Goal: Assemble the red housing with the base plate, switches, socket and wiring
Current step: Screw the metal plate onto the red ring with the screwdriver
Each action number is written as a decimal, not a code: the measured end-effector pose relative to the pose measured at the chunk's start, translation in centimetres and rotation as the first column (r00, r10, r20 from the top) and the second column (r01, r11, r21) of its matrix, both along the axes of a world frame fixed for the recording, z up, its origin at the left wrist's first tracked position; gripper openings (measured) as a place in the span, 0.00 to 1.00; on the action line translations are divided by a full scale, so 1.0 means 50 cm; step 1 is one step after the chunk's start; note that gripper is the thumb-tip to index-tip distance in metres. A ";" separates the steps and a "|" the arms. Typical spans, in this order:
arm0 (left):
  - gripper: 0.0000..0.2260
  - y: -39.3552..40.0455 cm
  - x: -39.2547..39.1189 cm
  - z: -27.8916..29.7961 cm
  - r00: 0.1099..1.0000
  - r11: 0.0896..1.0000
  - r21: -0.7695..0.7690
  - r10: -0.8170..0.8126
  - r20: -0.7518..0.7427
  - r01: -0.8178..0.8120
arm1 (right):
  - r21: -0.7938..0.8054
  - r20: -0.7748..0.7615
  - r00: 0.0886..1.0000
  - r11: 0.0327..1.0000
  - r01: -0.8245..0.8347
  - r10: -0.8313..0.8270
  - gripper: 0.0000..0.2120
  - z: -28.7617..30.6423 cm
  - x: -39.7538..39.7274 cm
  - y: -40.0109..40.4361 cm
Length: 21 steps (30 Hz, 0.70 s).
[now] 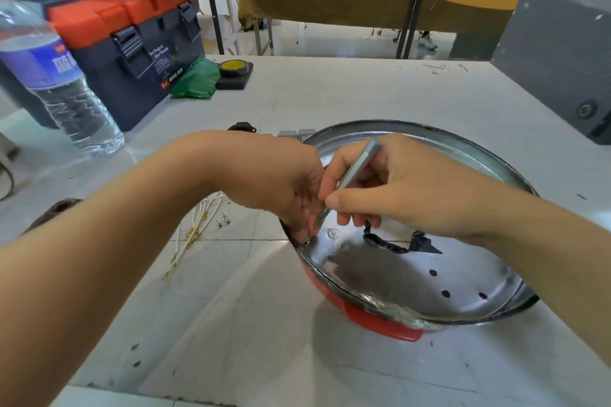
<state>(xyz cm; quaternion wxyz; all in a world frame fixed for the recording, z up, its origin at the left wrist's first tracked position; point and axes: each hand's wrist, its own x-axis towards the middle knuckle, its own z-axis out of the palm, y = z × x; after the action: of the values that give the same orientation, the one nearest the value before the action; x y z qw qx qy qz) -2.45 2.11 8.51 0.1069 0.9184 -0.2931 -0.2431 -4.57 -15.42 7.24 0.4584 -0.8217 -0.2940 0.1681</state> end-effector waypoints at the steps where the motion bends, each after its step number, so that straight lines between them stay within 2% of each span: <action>1: 0.03 -0.001 0.000 0.000 1.000 1.000 0.001 0.004 -0.001 -0.004 | -0.003 0.000 1.000 1.000 -0.001 0.001 0.02 -0.002 0.000 0.002; 12: 0.04 0.001 0.005 -0.005 1.000 1.000 0.008 0.008 0.015 -0.008 | -0.023 -0.016 1.000 1.000 -0.021 0.021 0.02 -0.005 0.004 0.005; 21: 0.05 0.021 -0.002 -0.006 0.997 0.996 -0.068 -0.050 0.050 0.054 | -0.047 -0.011 0.999 0.998 -0.039 0.039 0.01 0.013 0.004 0.011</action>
<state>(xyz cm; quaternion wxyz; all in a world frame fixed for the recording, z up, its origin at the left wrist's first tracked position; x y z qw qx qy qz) -2.54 3.15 8.22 0.1250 0.9119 -0.3277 -0.2131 -4.35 -14.86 7.87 0.4370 -0.8255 -0.3035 0.1882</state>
